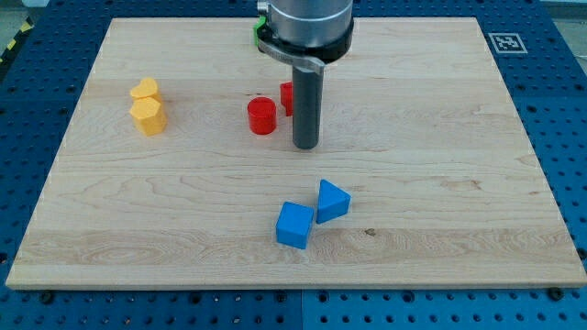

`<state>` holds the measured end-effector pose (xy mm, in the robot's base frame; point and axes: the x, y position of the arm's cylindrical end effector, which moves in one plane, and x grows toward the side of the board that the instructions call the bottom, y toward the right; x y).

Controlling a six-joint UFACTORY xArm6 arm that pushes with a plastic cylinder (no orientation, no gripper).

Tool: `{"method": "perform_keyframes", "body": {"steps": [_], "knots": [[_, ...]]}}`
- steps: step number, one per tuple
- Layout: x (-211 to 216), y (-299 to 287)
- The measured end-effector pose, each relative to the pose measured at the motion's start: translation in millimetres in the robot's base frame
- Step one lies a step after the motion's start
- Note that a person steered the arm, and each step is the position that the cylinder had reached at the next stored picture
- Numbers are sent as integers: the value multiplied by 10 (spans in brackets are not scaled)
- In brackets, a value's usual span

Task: Push the red circle towards the top left side of the board

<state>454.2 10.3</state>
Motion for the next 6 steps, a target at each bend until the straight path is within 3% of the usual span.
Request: {"method": "perform_keyframes", "body": {"steps": [4, 6], "knots": [[-421, -928], [-603, -1057]]}}
